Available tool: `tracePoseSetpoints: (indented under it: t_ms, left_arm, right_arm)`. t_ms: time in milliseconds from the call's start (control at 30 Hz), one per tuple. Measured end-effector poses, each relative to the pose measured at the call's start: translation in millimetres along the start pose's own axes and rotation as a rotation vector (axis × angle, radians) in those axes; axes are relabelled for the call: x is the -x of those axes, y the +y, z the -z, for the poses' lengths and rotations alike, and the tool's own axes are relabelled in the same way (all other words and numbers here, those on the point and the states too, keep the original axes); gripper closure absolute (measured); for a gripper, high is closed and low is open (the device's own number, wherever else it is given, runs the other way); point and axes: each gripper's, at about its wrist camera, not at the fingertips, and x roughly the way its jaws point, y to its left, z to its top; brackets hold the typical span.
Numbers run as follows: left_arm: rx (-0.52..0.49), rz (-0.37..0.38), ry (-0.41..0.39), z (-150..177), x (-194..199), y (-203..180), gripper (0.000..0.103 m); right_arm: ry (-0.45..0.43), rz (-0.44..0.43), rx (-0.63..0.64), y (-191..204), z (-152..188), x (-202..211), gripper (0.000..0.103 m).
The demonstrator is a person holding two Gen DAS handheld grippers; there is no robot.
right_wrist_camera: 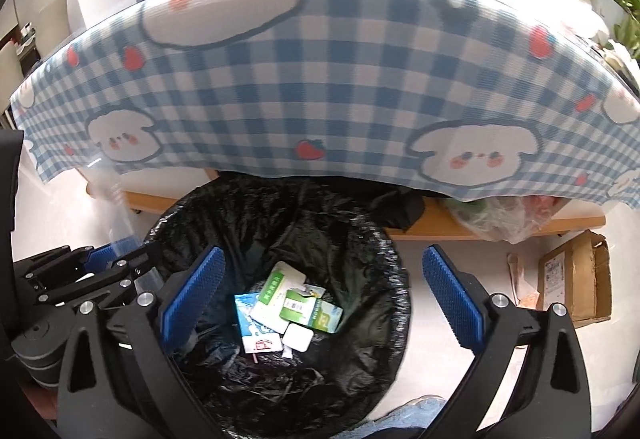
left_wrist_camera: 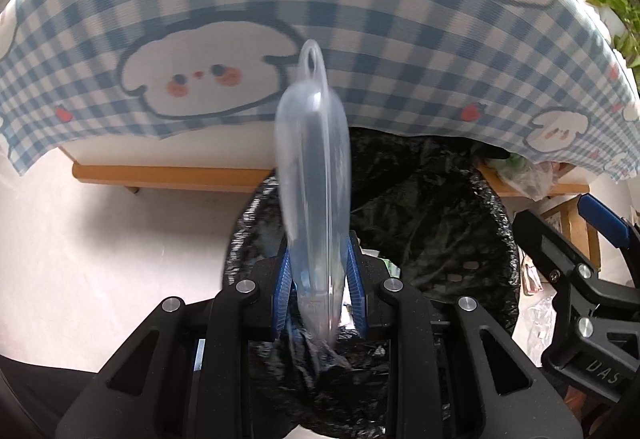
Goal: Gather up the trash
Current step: 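Open both tools over the bin, dropping the tube and green box, then move both open tools back over the table toward the red net and bags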
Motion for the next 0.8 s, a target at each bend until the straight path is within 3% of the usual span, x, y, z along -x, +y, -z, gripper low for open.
tracePoseSetpoints:
  t_ms: [333,667,800]
  left_arm:
    - [-0.031,0.025,0.004,0,-6,-31,0.078]
    - [-0.049,0.035,-0.006,1,-6,-41,0.078]
    - [-0.060,0.018,-0.012,-1,-1,-40,0.063]
  right_arm:
    - [0.006,0.036,-0.059,-34,6,4,0.008]
    - [0.006,0.048,-0.065,-41,5,6,0.008]
    - [0.007,0.049,-0.068,-41,4,5,0.008]
